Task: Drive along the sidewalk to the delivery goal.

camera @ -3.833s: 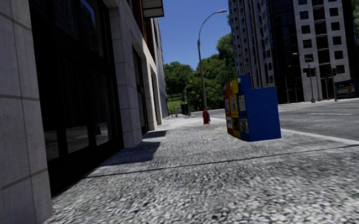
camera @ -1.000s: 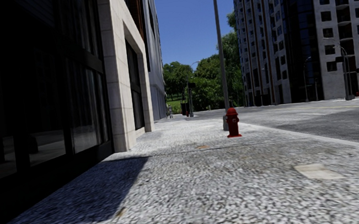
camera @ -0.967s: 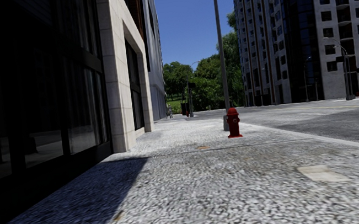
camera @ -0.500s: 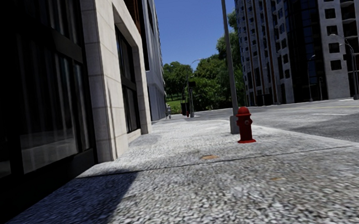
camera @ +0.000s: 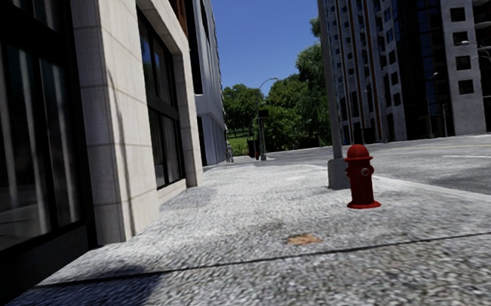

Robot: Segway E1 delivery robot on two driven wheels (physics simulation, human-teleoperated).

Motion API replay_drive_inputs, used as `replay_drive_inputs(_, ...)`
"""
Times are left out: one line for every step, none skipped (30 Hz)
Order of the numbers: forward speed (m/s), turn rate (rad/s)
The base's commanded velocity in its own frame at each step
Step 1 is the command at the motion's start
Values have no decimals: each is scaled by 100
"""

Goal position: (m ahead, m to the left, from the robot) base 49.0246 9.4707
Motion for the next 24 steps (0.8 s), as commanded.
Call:
replay_drive_inputs(200,0)
replay_drive_inputs(200,0)
replay_drive_inputs(200,0)
replay_drive_inputs(200,0)
replay_drive_inputs(200,0)
replay_drive_inputs(200,0)
replay_drive_inputs(200,0)
replay_drive_inputs(200,0)
replay_drive_inputs(200,0)
replay_drive_inputs(200,0)
replay_drive_inputs(200,0)
replay_drive_inputs(200,0)
replay_drive_inputs(200,0)
replay_drive_inputs(200,0)
replay_drive_inputs(200,0)
replay_drive_inputs(200,0)
replay_drive_inputs(200,0)
replay_drive_inputs(200,0)
replay_drive_inputs(200,0)
replay_drive_inputs(200,0)
replay_drive_inputs(200,0)
replay_drive_inputs(200,0)
replay_drive_inputs(200,0)
replay_drive_inputs(200,0)
